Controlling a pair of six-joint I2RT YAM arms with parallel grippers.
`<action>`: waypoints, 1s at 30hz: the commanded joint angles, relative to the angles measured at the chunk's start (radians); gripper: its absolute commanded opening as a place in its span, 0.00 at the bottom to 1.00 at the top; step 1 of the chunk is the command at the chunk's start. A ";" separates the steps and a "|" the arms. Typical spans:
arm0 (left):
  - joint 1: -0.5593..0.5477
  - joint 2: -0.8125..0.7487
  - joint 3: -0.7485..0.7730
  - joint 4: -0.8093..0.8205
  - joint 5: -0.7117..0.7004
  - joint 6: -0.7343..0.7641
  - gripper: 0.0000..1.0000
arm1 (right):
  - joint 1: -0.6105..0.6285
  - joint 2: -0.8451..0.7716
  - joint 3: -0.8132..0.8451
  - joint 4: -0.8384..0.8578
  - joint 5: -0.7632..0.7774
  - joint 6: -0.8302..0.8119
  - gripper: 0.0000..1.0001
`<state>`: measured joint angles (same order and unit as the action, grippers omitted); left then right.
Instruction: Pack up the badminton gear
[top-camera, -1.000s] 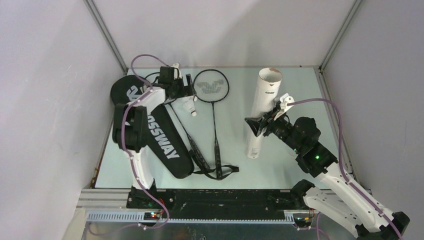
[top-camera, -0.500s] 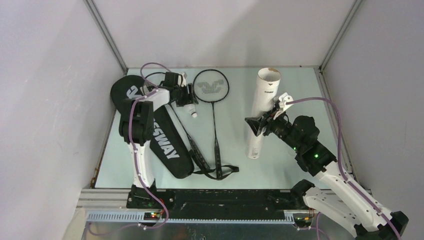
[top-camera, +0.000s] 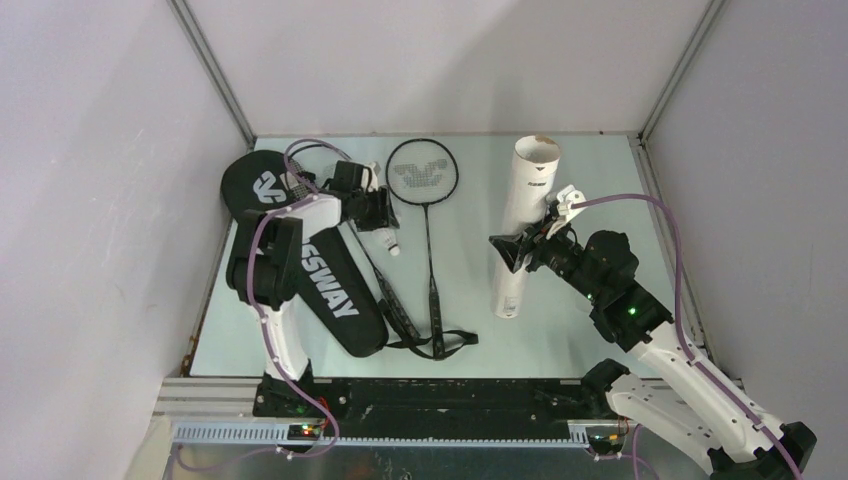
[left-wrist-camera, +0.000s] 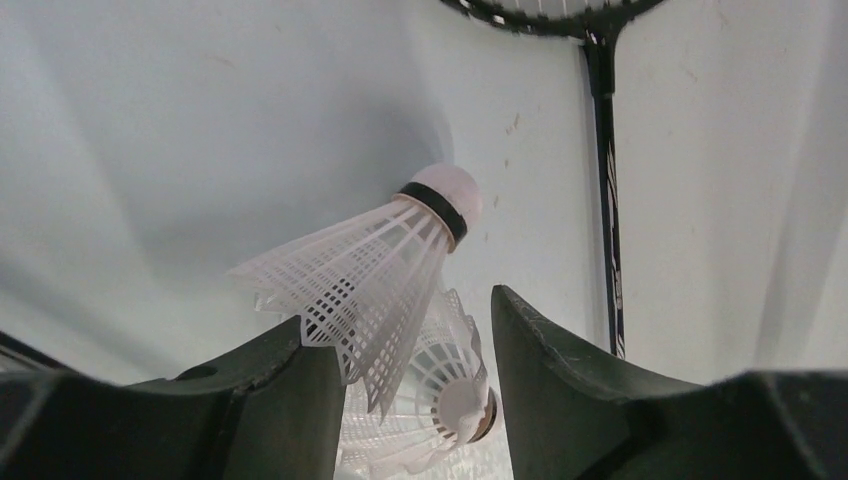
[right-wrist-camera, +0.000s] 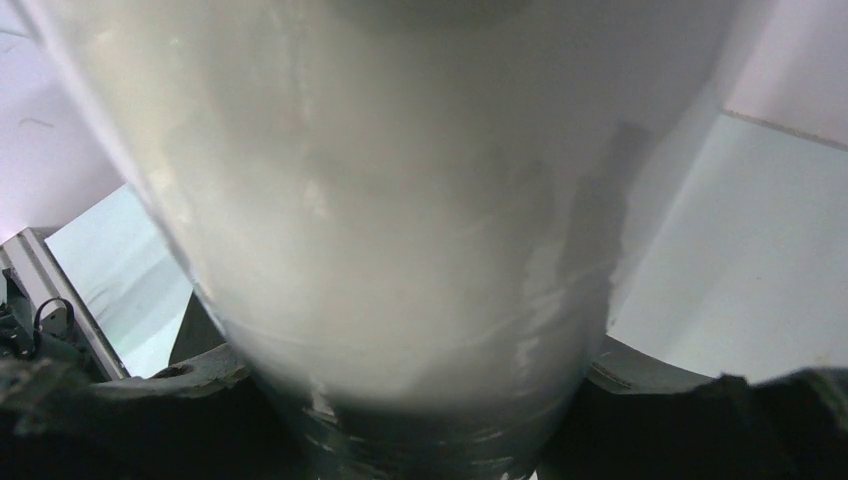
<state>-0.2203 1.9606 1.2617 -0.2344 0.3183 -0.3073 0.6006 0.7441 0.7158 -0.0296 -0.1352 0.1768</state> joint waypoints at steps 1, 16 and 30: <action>-0.037 -0.124 -0.052 -0.001 -0.076 -0.012 0.57 | -0.002 -0.005 0.011 0.058 -0.010 0.018 0.49; -0.088 -0.222 -0.174 0.027 -0.117 -0.014 0.57 | -0.005 -0.003 0.011 0.058 -0.030 0.023 0.49; -0.095 -0.332 -0.252 0.128 -0.025 -0.056 0.00 | -0.005 -0.013 0.011 0.047 -0.024 0.028 0.48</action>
<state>-0.3061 1.7355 1.0382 -0.1608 0.2581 -0.3378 0.5999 0.7479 0.7158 -0.0299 -0.1581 0.1951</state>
